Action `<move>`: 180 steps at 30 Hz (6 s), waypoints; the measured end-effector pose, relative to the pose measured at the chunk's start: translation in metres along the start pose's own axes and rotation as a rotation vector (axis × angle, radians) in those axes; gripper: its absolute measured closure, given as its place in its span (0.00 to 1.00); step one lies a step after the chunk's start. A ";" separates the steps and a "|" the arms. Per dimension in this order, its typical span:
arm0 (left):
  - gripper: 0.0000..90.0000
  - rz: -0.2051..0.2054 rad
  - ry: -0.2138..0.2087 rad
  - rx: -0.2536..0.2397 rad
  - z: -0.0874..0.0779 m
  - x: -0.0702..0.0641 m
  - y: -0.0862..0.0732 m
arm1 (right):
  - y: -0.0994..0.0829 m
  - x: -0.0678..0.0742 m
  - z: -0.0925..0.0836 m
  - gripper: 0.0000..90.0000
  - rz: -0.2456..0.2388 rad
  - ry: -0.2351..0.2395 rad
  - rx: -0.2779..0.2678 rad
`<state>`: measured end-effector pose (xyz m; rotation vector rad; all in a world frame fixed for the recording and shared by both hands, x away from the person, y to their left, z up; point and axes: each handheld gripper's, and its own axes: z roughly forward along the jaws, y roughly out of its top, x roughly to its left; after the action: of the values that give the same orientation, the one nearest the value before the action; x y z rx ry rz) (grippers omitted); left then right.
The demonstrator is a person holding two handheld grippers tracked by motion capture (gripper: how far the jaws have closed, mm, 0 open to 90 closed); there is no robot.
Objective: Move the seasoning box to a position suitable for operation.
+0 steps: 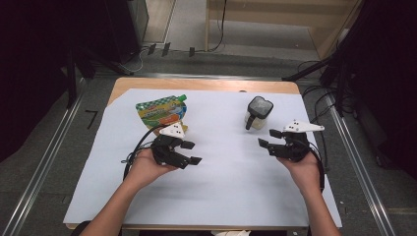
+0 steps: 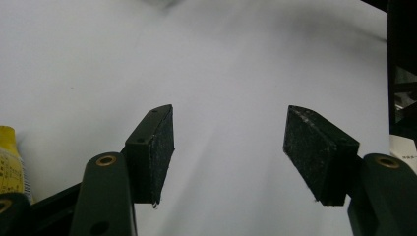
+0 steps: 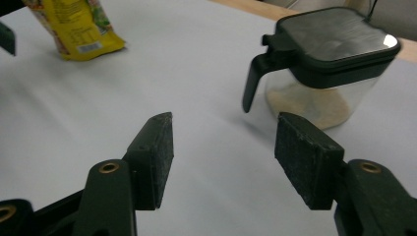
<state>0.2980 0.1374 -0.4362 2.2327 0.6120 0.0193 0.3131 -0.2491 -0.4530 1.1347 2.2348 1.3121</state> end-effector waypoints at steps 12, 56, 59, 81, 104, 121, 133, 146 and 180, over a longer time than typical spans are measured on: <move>0.41 0.001 -0.001 -0.001 0.001 0.000 -0.001 | 0.017 -0.040 0.031 0.40 -0.010 -0.028 0.059; 0.41 -0.068 0.027 -0.006 -0.013 -0.013 -0.031 | 0.012 -0.080 0.112 0.14 0.019 -0.021 0.005; 0.41 -0.068 0.027 -0.004 -0.013 -0.013 -0.031 | 0.012 -0.078 0.111 0.15 0.022 -0.020 0.012; 0.41 -0.073 0.021 -0.002 -0.013 -0.011 -0.032 | 0.013 -0.066 0.129 0.16 -0.002 -0.110 -0.061; 0.41 -0.082 0.003 -0.019 -0.012 -0.004 -0.027 | 0.021 -0.040 0.090 0.17 -0.015 -0.048 -0.100; 0.42 -0.067 -0.031 -0.013 -0.003 0.001 -0.017 | -0.003 0.023 0.065 0.17 -0.089 0.061 -0.029; 0.42 -0.067 -0.044 -0.005 0.002 0.004 -0.014 | -0.009 0.059 0.082 0.17 -0.137 0.155 -0.011; 0.42 -0.065 -0.045 -0.004 0.002 0.004 -0.014 | -0.015 0.091 0.101 0.17 -0.182 0.217 0.000; 0.51 -0.087 -0.057 0.012 0.014 0.016 -0.016 | -0.022 0.081 0.034 0.27 -0.099 0.200 0.102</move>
<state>0.3083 0.1432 -0.4602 2.2086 0.6784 -0.0920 0.2718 -0.1730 -0.4798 0.9481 2.4925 1.3365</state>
